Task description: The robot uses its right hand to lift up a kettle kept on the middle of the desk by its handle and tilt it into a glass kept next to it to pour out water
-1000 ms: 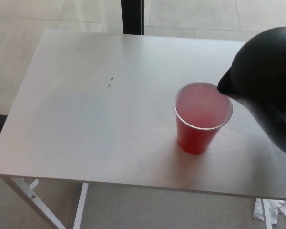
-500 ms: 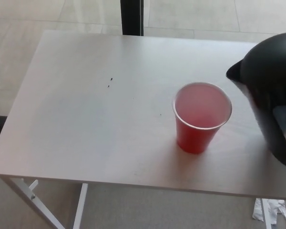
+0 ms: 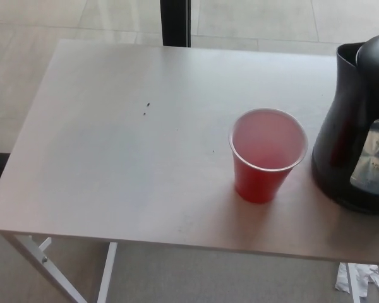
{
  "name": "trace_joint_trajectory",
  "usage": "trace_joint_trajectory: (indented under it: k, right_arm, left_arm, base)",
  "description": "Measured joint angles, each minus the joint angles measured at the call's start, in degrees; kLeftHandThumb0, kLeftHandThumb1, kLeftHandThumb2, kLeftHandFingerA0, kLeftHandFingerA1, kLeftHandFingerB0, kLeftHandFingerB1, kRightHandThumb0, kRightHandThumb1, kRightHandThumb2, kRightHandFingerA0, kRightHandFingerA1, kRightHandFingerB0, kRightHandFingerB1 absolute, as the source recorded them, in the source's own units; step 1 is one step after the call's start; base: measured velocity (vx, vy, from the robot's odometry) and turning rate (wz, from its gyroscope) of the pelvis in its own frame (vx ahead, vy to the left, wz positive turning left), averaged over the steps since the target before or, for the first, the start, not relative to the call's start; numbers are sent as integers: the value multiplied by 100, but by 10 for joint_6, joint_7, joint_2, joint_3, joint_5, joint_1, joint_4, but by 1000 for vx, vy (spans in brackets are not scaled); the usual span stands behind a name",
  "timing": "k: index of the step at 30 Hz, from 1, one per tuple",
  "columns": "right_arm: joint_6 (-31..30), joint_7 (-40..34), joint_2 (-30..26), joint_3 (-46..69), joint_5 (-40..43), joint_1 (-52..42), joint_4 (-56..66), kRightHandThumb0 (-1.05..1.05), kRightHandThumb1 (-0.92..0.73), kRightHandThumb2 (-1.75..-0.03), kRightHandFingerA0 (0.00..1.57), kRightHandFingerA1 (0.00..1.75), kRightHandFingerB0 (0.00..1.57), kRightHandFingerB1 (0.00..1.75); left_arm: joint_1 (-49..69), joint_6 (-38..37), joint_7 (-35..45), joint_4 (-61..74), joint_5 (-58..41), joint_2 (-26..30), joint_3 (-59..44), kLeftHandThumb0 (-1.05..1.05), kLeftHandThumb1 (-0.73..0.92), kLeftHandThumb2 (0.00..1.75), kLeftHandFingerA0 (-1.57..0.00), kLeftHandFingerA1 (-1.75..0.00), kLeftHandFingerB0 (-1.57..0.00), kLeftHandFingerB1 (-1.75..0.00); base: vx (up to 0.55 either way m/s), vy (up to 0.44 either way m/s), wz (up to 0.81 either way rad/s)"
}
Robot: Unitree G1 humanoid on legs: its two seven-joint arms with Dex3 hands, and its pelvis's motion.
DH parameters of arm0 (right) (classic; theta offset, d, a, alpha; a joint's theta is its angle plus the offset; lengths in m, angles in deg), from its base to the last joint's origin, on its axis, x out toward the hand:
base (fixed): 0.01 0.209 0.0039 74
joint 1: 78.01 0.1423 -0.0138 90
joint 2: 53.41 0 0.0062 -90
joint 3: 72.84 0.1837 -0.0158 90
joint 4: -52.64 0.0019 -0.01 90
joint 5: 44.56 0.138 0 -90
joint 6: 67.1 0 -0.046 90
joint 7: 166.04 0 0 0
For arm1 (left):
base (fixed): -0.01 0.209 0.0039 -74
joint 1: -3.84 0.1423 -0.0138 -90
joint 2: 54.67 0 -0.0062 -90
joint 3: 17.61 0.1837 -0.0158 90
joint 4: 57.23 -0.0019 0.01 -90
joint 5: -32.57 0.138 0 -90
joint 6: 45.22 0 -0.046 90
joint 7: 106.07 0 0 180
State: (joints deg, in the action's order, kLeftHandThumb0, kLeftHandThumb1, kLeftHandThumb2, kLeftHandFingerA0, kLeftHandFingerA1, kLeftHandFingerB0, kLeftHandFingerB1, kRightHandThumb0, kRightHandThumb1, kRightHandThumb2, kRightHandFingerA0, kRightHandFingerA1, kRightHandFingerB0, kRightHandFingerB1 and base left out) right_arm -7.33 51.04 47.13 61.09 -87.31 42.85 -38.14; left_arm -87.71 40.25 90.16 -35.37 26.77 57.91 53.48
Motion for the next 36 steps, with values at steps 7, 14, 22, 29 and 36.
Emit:
trace_joint_trajectory:
  k: [7,14,22,29,36]
  right_arm:
    - [2,-27,10,41,55,-18,-36,-22,-58,-111,101,175,88,153]
    - [9,-37,9,41,113,-53,-71,-42,-59,-59,91,121,67,45]
    - [25,-3,-32,-18,174,-118,-88,-87,-52,-81,0,8,0,0]
    - [65,34,-99,-87,229,-164,-83,-92,-55,-58,0,0,0,0]
    - [108,19,-122,-97,281,-187,-76,-91,-50,-72,0,0,0,0]
  left_arm:
    - [0,0,0,-1,0,-2,0,-79,92,71,-73,-56,-57,-53]
    - [-1,0,0,-2,0,-2,0,-80,92,70,-72,-55,-56,-53]
    - [-1,0,0,-3,0,-1,-2,-80,92,69,-69,-54,-56,-53]
    - [-1,0,0,-3,0,-1,-4,-82,92,69,-71,-56,-56,-52]
    - [1,-1,0,-5,0,0,-7,-80,92,70,-72,-56,-57,-52]
  base:
    - [0,0,0]
    - [0,0,0]
    - [0,0,0]
    - [0,0,0]
    - [0,0,0]
